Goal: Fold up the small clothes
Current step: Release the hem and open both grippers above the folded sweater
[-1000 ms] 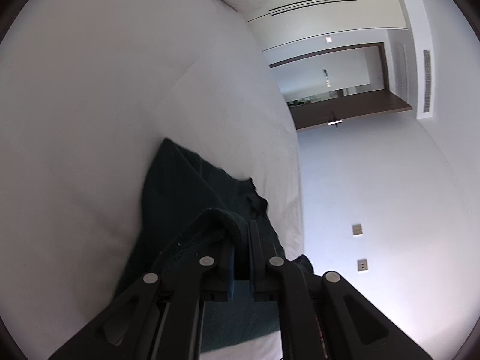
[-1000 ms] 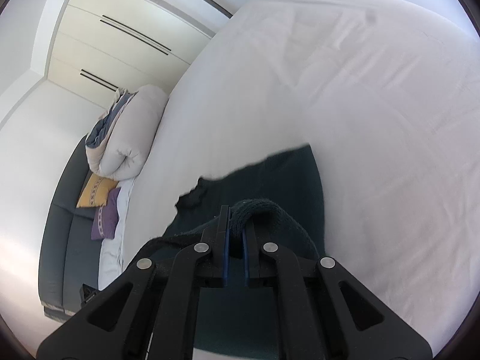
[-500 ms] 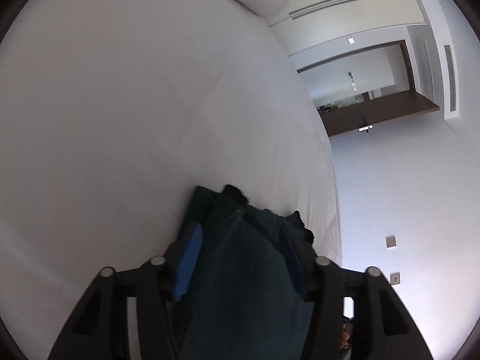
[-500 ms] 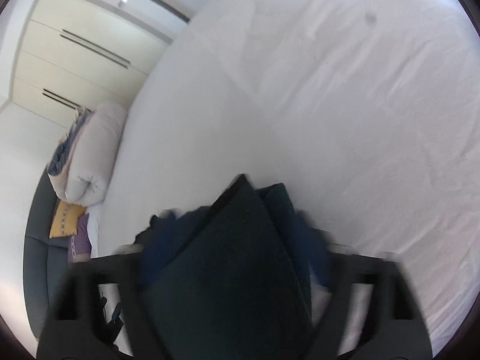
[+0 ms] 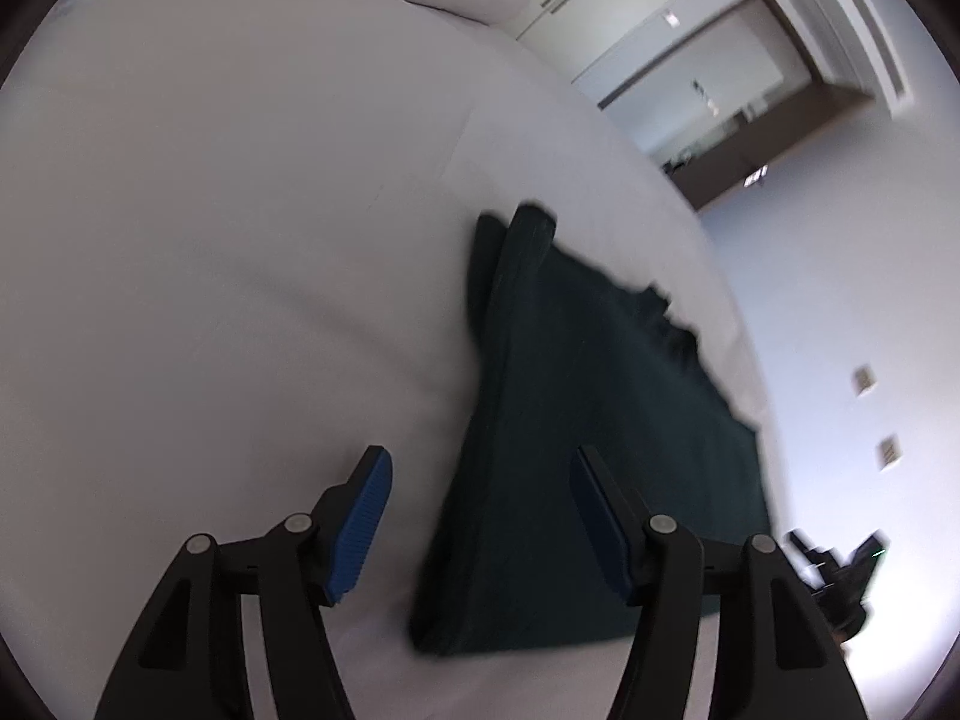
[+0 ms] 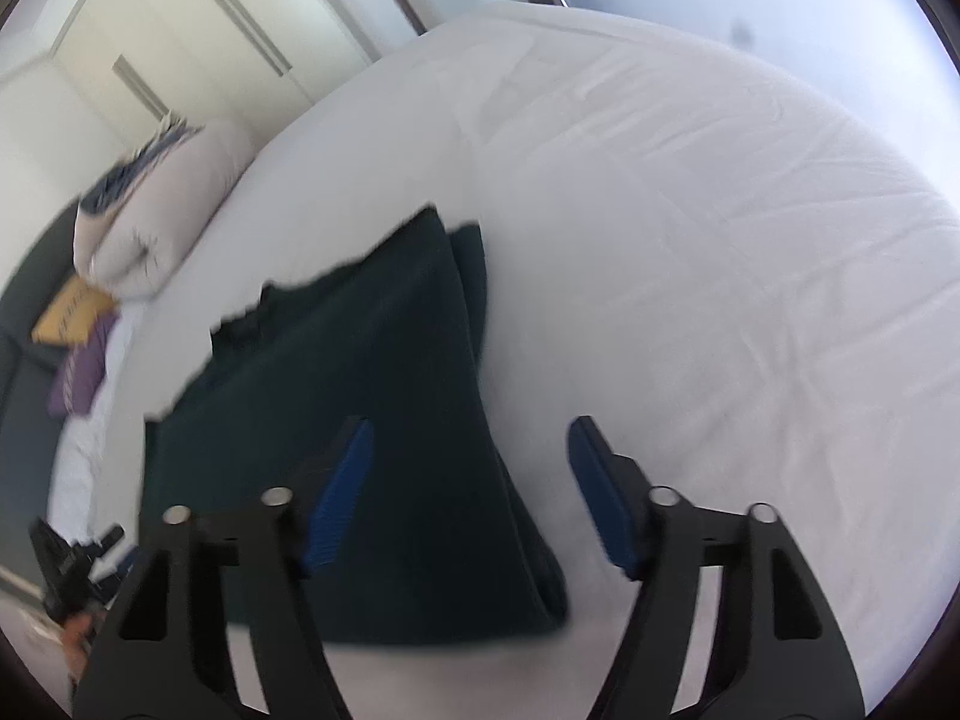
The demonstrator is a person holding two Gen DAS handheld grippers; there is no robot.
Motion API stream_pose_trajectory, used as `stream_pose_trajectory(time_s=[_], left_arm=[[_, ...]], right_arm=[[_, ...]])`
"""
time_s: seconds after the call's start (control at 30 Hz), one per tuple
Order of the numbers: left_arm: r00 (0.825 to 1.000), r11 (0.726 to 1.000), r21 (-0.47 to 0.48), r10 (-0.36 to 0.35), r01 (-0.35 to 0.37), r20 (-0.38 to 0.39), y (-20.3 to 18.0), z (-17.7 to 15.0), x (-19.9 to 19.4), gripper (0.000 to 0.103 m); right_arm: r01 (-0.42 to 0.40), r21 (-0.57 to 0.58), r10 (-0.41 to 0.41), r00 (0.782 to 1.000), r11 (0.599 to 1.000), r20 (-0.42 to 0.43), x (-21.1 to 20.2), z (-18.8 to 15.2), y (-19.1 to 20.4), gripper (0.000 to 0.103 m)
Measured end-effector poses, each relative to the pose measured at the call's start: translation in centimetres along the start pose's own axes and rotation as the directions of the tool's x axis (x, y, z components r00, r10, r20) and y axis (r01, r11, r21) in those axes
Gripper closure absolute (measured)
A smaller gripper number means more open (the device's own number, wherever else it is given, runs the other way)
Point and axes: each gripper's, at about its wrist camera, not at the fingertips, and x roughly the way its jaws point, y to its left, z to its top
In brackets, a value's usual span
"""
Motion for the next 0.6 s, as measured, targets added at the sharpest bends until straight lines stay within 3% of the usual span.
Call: stream_pose_trajectory(time_s=[0.07,0.27,0.43,0.5,0.6], left_arm=[[0.999,0.998,0.056,0.034,-0.034,0.000,-0.4,-0.8,0.0,0.039],[1.000,0.998,0.062,0.022,-0.023,0.018,-0.4,-1.1,0.2,0.040],[0.999,0.995,0.090,0.046,-0.049,0.025,-0.5,-1.2,0.3,0.050],[0.998,0.993,0.102,0.059,-0.062,0.030,-0.4,-1.3,0.1,0.054],[0.998,0.992,0.111,0.062,-0.064,0.026,-0.5,-1.4,0.4,0.064]], right_arm=[[0.009,-0.037,-0.009,1.000,0.999,0.003,-0.9,-1.4,-0.4,0.042],[-0.052,-0.035,0.053,0.999,0.998,0.010,-4.4,-2.8,-2.4,0.046],[-0.041,-0.085,0.041,0.999,0.996,-0.008,-4.7,-2.9,-2.1,0.046],[-0.008,-0.133,0.005,1.000,0.991,-0.024,-3.9,-2.9,-1.3,0.053],[0.036,-0.186,-0.045,0.998,0.982,-0.046,-3.1,-3.5,-0.7,0.071]])
